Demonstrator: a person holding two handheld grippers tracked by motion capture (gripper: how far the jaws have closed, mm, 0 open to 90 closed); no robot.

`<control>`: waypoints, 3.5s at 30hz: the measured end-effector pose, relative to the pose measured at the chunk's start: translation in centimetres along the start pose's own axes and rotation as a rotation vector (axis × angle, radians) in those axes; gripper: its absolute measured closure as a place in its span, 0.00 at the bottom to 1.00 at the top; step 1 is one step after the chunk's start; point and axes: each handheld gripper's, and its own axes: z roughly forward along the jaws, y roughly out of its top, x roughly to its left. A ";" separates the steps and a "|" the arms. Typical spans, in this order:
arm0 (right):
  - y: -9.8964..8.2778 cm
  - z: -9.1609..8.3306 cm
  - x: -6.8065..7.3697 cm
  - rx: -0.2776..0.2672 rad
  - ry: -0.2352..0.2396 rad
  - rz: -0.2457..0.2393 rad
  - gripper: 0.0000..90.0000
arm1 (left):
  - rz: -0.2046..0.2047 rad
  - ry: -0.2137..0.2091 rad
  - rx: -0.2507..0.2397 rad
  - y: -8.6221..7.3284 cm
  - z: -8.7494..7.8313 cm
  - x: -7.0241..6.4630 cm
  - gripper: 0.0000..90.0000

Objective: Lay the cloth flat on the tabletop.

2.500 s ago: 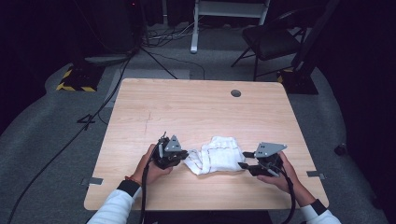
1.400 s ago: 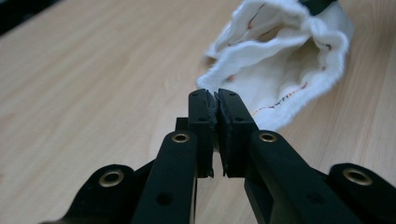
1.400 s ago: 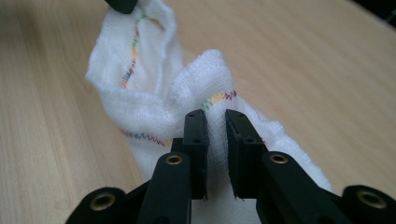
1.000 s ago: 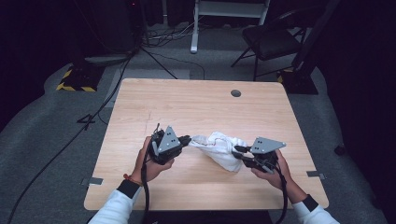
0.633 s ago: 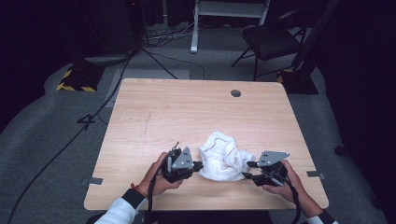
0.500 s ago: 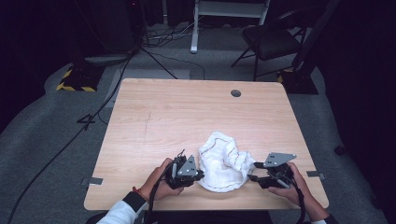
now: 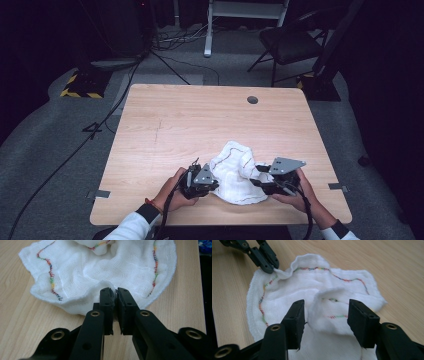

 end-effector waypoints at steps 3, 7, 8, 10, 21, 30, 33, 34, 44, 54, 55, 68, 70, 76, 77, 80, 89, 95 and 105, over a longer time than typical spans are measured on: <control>0.4 1.7 0.5 0.046 0.019 -0.022 0.53 | 0.017 -0.014 0.024 -0.2 0.3 0.2 0.91; 0.2 3.2 0.1 0.107 -0.031 -0.042 0.73 | -0.001 -0.004 0.012 -0.4 0.0 0.6 0.80; 0.0 3.2 -0.3 0.111 -0.049 -0.033 0.84 | -0.005 -0.001 0.010 -0.4 0.0 0.7 0.67; -0.2 3.0 -0.6 0.106 -0.046 -0.031 0.87 | -0.052 0.004 -0.002 -0.4 -0.3 1.2 0.60; -1.0 0.7 -2.9 0.066 -0.090 0.016 0.96 | -0.214 0.039 -0.110 1.4 -1.5 4.9 0.23; -1.7 -0.1 -4.3 0.056 -0.128 0.061 0.96 | -0.220 0.134 -0.006 3.2 2.8 8.6 0.24; -1.8 0.1 -4.5 0.061 -0.131 0.060 0.96 | -0.261 0.133 0.016 3.5 4.6 10.2 0.24; -1.9 0.1 -4.6 0.061 -0.131 0.061 0.96 | -0.272 0.132 0.017 3.7 5.1 10.6 0.24; -2.3 0.2 -5.5 0.058 -0.142 0.073 0.97 | -0.262 0.168 0.051 5.7 8.4 11.8 0.26; -2.5 -0.1 -6.3 0.043 -0.166 0.090 0.97 | -0.260 0.089 0.051 5.5 9.0 12.1 0.51; -2.5 -0.1 -6.4 0.041 -0.171 0.090 0.97 | -0.256 0.089 0.055 5.5 8.9 12.1 0.54; -2.2 -1.4 -7.8 -0.034 -0.194 0.162 0.98 | -0.210 0.105 -0.070 5.2 4.7 11.7 0.94; -2.1 -1.6 -7.9 -0.042 -0.196 0.167 0.98 | -0.201 0.114 -0.091 5.2 3.4 11.7 0.94; -0.7 -2.5 -8.5 -0.079 -0.221 0.152 0.98 | -0.187 0.152 -0.169 5.0 -0.9 11.6 0.94; -0.4 -2.7 -8.5 -0.090 -0.228 0.149 0.98 | -0.182 0.159 -0.181 5.0 -1.5 11.6 0.94; 0.4 -3.2 -9.0 -0.121 -0.241 0.150 0.98 | -0.167 0.184 -0.201 5.1 -3.1 11.6 0.94; 3.2 -3.9 -10.7 -0.161 -0.304 0.134 0.98 | -0.159 0.258 -0.280 5.9 -6.9 12.1 0.94; 5.0 -3.5 -12.0 -0.169 -0.345 0.129 0.98 | -0.169 0.327 -0.277 6.4 -7.0 13.1 0.94; 6.2 1.8 -15.5 -0.015 -0.419 0.189 0.48 | -0.346 0.410 -0.099 4.2 -2.5 16.1 0.37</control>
